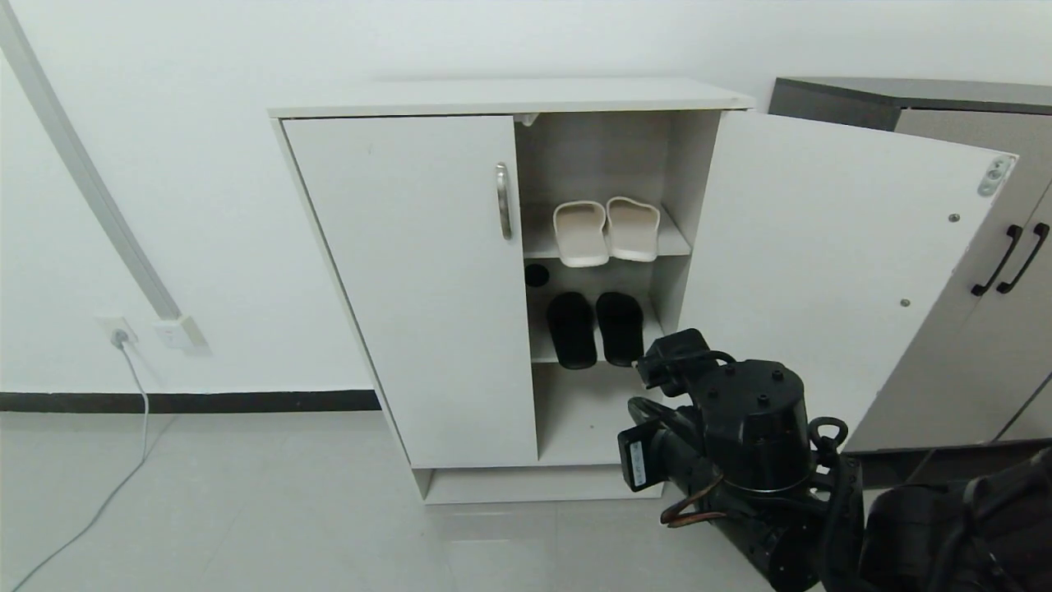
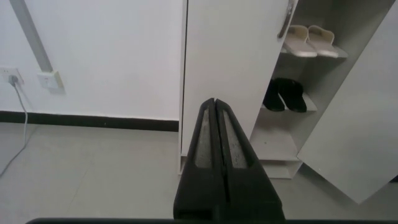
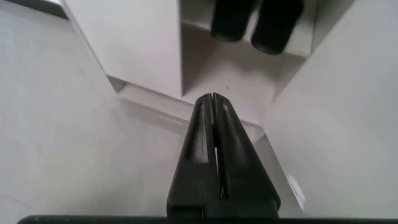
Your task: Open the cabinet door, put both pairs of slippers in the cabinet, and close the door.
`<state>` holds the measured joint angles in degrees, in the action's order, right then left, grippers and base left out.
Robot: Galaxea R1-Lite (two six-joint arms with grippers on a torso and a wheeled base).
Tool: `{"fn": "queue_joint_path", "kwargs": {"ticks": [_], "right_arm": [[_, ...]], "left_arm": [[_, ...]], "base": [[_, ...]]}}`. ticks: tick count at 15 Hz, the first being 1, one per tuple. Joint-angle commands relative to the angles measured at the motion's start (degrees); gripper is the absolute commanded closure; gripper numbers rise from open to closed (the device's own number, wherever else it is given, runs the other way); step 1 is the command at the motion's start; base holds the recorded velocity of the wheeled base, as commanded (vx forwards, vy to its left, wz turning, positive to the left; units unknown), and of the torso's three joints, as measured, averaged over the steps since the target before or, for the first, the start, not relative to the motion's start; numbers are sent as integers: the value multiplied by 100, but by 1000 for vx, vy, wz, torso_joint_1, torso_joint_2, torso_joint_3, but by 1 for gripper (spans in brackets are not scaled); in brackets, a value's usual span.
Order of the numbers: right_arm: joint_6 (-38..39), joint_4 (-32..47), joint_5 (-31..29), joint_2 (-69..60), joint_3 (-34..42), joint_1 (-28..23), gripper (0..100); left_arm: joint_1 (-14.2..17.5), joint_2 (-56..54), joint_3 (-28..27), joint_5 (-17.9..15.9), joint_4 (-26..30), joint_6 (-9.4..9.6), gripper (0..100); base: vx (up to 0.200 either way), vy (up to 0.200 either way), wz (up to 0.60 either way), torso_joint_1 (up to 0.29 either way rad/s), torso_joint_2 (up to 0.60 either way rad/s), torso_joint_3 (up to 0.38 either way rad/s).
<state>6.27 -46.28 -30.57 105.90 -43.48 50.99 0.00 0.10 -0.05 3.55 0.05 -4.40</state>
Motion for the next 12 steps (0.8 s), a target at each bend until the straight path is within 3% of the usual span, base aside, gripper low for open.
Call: {"fn": "queue_joint_path", "kwargs": {"ticks": [1, 4, 12], "right_arm": [[-3, -22, -10, -8, -2, -10, 100], [-3, -22, -10, 10, -11, -37, 100], [6, -39, -10, 10, 68, -63, 100]], "left_arm": [[0, -1, -4, -3, -5, 9, 100], [0, -10, -4, -3, -5, 1, 100], [0, -1, -4, -3, -5, 1, 100]], "base": [[0, 0, 0, 61, -422, -369], [0, 0, 0, 35, -526, -356], [0, 0, 0, 137, -469, -334]]}}
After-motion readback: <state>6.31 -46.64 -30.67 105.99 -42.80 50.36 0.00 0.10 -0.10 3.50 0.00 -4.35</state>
